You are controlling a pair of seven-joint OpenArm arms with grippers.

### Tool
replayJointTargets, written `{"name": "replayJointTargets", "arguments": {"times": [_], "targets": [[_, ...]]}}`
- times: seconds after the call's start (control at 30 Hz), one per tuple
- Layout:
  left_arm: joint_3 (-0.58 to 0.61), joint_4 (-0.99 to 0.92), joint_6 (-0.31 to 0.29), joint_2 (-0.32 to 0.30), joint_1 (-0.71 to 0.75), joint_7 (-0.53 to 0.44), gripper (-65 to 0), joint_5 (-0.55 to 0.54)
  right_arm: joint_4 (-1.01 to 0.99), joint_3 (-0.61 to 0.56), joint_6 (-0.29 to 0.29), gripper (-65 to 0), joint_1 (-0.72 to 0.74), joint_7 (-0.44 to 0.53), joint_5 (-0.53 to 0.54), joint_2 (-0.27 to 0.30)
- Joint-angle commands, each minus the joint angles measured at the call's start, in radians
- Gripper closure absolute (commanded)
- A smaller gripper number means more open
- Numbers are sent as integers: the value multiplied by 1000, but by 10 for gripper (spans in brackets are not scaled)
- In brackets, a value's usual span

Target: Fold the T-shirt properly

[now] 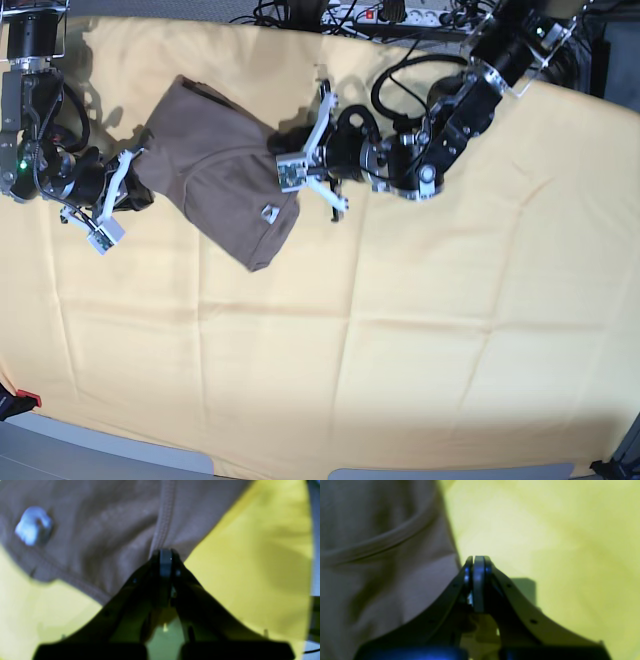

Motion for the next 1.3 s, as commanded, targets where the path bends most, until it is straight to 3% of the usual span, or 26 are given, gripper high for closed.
{"name": "replayJointTargets", "arguments": {"times": [0.0, 0.3, 0.57, 0.8, 1.03, 1.13, 1.27], "targets": [[-5, -11, 2, 8, -37, -21, 0, -3, 21, 9, 2, 0, 1, 11, 17, 18], [-5, -225, 2, 30, -161, -157, 0, 68, 86, 12, 2, 0, -76, 12, 18, 17], [-5, -352, 25, 111, -219, -224, 0, 127, 131, 29, 2, 0, -167, 11, 65, 16], [-5, -356, 50, 155, -229, -236, 0, 151, 201, 181, 2, 0, -307, -53, 254, 5], [-5, -354, 66, 157, -263, -218, 0, 170, 228, 341, 2, 0, -364, -52, 266, -72], [-18, -344, 66, 149, -291, -177, 0, 104, 228, 443, 2, 0, -365, -63, 341, -98], [-108, -292, 37, 124, -303, -82, 0, -112, 228, 567, 2, 0, -365, -142, 473, -145]]}}
